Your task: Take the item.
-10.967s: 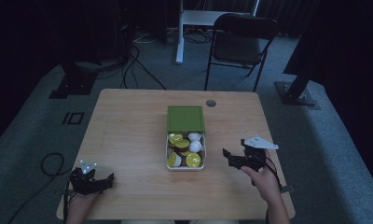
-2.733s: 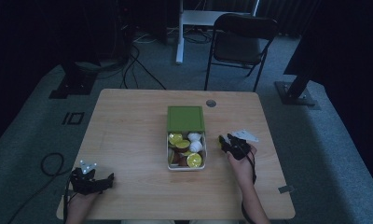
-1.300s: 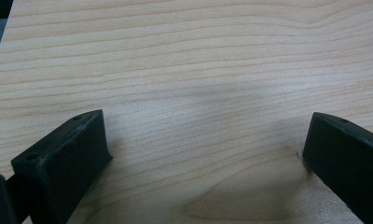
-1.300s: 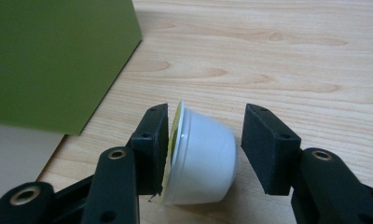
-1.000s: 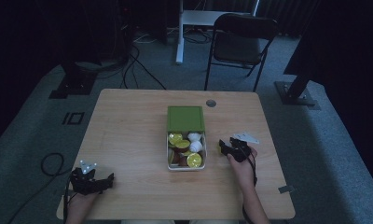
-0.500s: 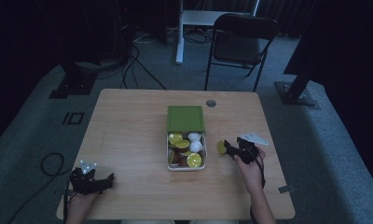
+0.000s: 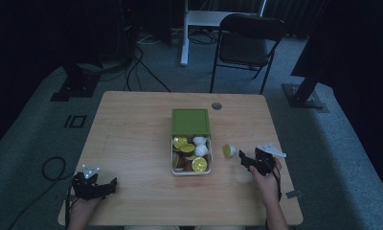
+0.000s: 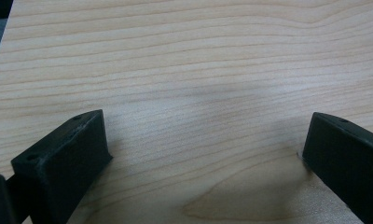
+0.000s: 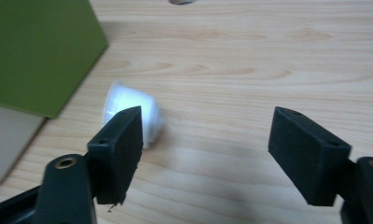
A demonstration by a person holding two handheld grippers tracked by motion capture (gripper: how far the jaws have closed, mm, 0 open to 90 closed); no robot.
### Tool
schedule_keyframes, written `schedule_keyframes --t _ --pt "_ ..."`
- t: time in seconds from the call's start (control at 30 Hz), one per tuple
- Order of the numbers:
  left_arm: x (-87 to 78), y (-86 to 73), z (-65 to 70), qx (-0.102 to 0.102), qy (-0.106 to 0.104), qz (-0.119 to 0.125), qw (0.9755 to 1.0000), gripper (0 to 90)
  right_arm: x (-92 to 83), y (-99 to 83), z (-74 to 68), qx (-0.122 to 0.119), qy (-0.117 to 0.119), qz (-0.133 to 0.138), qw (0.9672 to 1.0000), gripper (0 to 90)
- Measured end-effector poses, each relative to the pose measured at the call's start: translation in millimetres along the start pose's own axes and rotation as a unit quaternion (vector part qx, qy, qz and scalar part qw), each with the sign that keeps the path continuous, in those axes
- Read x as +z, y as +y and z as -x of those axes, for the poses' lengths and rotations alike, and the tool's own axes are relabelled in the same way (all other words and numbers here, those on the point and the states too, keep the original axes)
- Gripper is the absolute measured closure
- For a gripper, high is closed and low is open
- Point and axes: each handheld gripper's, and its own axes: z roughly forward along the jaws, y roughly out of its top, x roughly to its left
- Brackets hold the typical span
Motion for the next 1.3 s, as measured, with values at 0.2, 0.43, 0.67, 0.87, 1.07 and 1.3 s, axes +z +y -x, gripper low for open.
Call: schedule_keyframes --t 0.2,0.43,0.67,0.87,1.07,1.3 --pt "0.0 0.0 -0.1 0.001 0.0 -0.001 1.0 0.3 -5.2 -6.8 7.3 0.006 -0.009 -0.012 0.9999 21.6" --pt "0.0 0.0 -0.1 0.001 0.0 -0.001 1.0 0.3 -10.1 -14.6 17.2 0.007 -0.02 -0.021 0.9996 18.8" --pt "0.0 0.0 -0.1 0.001 0.0 -0.001 1.0 0.3 -14.8 -21.8 25.1 0.01 -0.025 -0.038 0.9989 16.0" --pt "-0.1 0.0 -0.1 0.001 0.0 -0.001 1.0 0.3 -20.8 -27.1 30.0 0.008 -0.023 -0.044 0.9987 16.0" --pt "0.0 0.0 -0.1 0.001 0.0 -0.001 1.0 0.3 -28.6 -33.3 35.8 0.011 -0.023 -0.046 0.9986 16.0" --pt "0.0 0.0 -0.1 0.001 0.0 -0.001 1.0 0.3 -34.2 -39.6 42.4 0.011 -0.033 -0.051 0.9981 15.9"
